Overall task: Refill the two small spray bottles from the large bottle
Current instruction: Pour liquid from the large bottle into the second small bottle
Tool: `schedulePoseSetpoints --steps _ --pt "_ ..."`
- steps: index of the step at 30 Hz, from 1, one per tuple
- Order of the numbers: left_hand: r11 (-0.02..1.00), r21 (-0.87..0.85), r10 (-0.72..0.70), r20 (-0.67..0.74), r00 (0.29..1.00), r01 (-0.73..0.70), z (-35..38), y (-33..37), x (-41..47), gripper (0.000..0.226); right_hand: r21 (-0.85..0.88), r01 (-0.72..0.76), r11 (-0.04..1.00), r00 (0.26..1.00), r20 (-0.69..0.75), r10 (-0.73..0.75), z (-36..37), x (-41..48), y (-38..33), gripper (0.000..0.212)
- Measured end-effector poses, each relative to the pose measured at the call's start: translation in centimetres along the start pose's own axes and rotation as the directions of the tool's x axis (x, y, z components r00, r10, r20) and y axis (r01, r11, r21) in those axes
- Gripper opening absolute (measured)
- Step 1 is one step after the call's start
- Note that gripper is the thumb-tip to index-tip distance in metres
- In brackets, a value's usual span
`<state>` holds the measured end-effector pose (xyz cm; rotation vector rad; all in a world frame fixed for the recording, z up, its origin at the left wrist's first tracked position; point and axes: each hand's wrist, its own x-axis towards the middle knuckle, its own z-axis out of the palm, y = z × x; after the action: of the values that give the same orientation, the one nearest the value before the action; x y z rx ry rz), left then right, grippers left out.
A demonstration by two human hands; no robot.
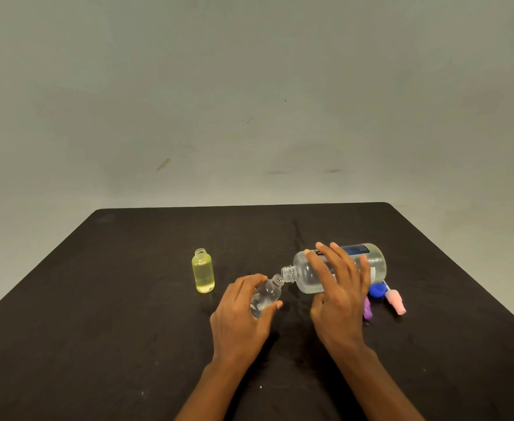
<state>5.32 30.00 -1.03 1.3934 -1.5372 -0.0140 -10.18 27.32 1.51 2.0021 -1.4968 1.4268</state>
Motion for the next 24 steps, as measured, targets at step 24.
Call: schedulePoseSetpoints --steps 24 --pt "1.0 0.011 -0.013 0.008 1.0 0.013 -0.18 0.26 0.01 0.047 0.009 0.006 1.0 1.0 0.008 -0.006 0.12 -0.09 0.14 0.081"
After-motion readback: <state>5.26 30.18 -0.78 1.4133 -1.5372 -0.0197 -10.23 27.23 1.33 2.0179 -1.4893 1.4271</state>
